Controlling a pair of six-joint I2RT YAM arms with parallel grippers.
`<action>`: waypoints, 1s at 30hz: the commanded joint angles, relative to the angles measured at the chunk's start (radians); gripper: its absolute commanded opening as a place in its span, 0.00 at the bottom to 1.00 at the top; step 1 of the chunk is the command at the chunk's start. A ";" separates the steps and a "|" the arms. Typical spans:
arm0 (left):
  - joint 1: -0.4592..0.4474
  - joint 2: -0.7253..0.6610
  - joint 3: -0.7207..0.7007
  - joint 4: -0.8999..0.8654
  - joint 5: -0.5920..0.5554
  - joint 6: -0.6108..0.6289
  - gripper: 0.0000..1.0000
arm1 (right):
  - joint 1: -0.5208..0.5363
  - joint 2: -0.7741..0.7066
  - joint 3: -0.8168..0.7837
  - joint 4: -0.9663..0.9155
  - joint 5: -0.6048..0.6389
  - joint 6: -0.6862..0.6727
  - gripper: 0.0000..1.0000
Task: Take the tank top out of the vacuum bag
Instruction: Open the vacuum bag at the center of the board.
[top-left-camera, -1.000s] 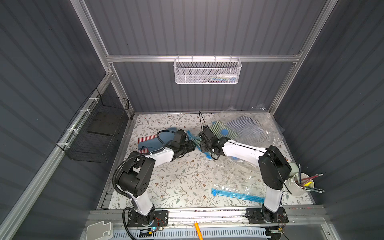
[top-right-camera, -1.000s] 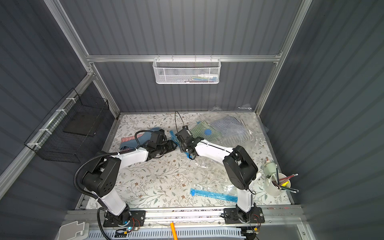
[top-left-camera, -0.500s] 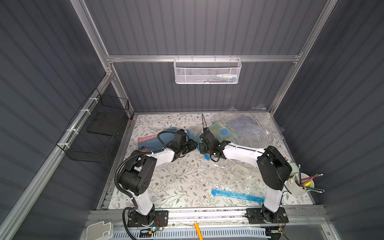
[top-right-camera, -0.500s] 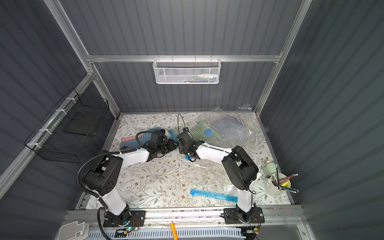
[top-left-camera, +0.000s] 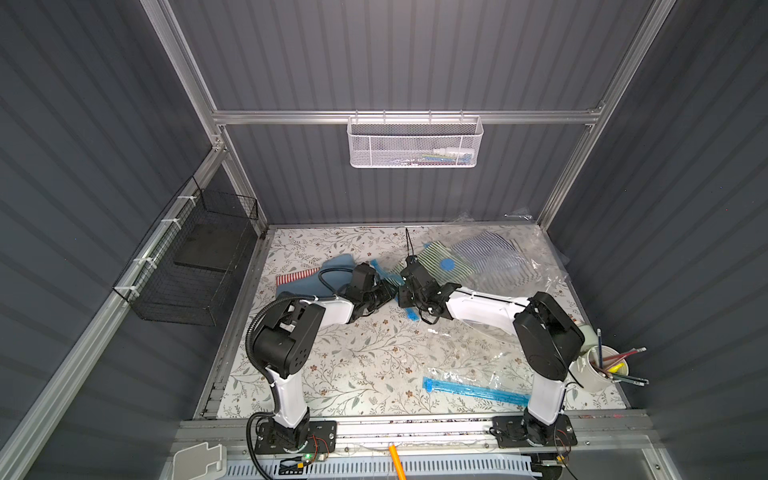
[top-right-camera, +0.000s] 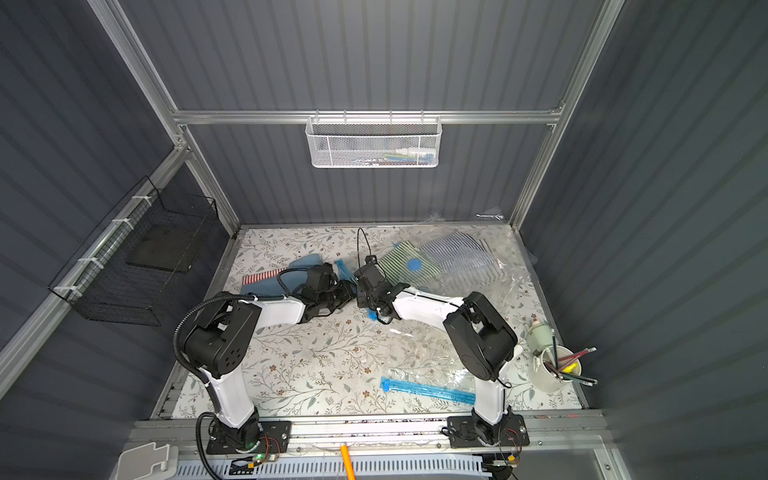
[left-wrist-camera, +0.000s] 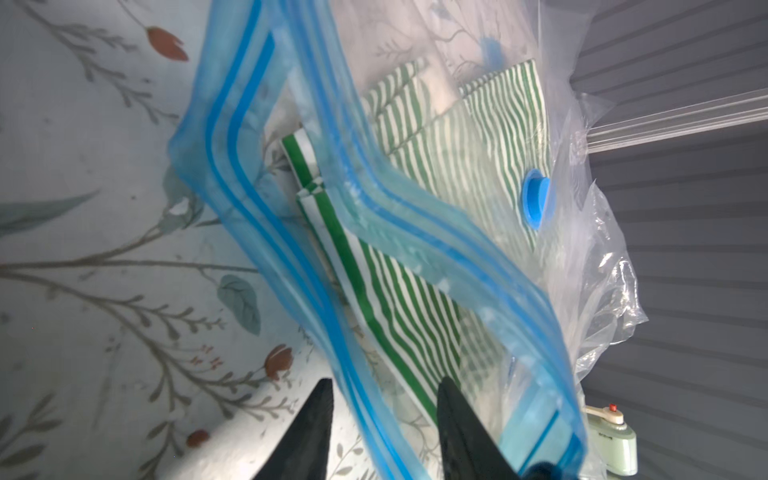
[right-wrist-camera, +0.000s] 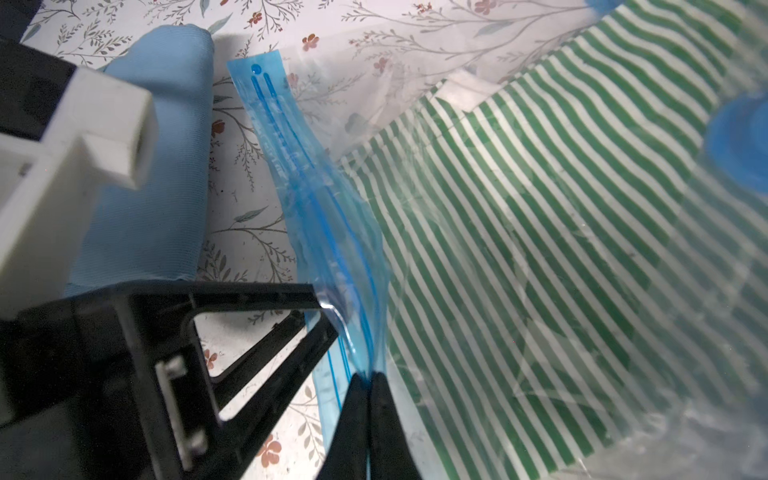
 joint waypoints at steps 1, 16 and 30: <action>0.005 -0.055 -0.019 0.019 0.028 -0.023 0.43 | 0.003 -0.024 -0.008 0.015 0.000 -0.003 0.00; -0.002 -0.009 0.073 -0.108 -0.010 0.075 0.37 | 0.003 -0.027 -0.026 0.034 -0.015 0.002 0.00; -0.003 -0.081 -0.052 0.017 -0.050 0.031 0.35 | 0.001 -0.033 -0.003 0.010 0.009 0.015 0.00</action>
